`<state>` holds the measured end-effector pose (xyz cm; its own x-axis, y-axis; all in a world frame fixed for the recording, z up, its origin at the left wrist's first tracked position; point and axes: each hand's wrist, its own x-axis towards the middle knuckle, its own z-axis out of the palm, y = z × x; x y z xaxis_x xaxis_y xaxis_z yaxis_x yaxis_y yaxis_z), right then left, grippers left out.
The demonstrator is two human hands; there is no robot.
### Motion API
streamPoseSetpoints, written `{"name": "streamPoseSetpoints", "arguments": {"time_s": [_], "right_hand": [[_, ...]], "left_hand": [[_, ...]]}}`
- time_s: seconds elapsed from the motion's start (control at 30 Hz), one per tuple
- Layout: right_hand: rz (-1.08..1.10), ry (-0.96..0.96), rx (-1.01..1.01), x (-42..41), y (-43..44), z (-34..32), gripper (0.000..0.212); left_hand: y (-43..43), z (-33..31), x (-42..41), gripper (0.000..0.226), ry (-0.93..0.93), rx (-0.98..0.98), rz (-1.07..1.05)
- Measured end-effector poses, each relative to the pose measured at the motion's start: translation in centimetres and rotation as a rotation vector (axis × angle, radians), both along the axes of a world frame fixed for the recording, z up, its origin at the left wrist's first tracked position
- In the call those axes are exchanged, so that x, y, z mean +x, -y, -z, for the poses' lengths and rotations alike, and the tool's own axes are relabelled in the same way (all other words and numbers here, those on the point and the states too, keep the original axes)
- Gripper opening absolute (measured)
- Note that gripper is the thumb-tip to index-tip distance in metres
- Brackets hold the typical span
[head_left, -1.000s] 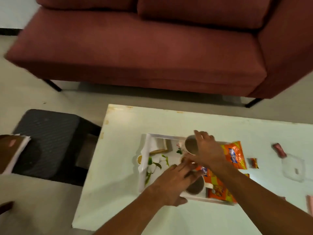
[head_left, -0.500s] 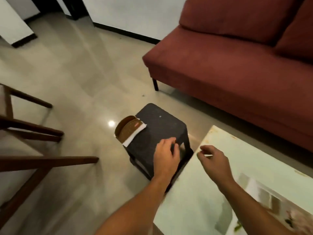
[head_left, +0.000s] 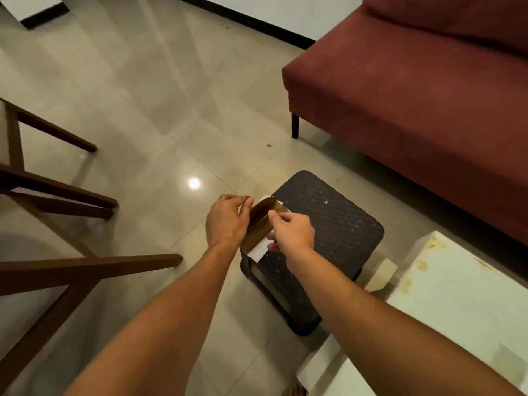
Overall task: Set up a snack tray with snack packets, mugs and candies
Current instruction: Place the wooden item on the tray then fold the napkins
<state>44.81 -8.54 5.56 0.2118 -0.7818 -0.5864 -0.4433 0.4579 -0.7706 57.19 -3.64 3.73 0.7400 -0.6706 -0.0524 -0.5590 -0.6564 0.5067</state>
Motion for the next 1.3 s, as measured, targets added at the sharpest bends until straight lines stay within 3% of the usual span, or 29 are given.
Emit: {"name": "streamPoseSetpoints", "arguments": {"time_s": [0.1, 0.2, 0.37, 0.5, 0.7, 1.0, 1.13, 1.3], "right_hand": [[0.032, -0.056, 0.05, 2.2, 0.3, 1.5, 0.023], [0.019, -0.14, 0.019, 3.2, 0.2, 2.8, 0.026], [-0.009, -0.17, -0.057, 3.3, 0.0, 2.1, 0.027], [-0.004, -0.154, -0.115, 0.2, -0.2, -1.3, 0.031], [0.036, -0.245, -0.3, -14.2, -0.7, -5.9, 0.037], [0.265, -0.663, -0.374, -42.7, -6.1, -3.0, 0.031], [0.362, -0.703, -0.296, -48.8, -10.1, 0.2, 0.03], [0.334, -0.707, -0.18, -51.0, -12.3, 3.4, 0.029]], "left_hand": [[0.4, 1.2, 1.2, 0.037, -0.164, 0.053, 0.068], [0.4, 1.8, 2.0, 0.037, -0.208, 0.053, 0.127], [0.3, 0.9, 2.2, 0.034, -0.075, 0.04, 0.266], [0.0, -2.5, -0.2, 0.031, 0.059, -0.076, 0.36], [-0.1, -5.6, -13.5, 0.023, 0.028, -0.272, 0.488], [-2.4, -2.2, -43.9, 0.025, -0.485, -0.23, 0.619], [-5.6, 0.6, -50.4, 0.023, -0.524, -0.156, 0.651], [-7.7, 4.4, -52.8, 0.026, -0.475, -0.067, 0.692]]}}
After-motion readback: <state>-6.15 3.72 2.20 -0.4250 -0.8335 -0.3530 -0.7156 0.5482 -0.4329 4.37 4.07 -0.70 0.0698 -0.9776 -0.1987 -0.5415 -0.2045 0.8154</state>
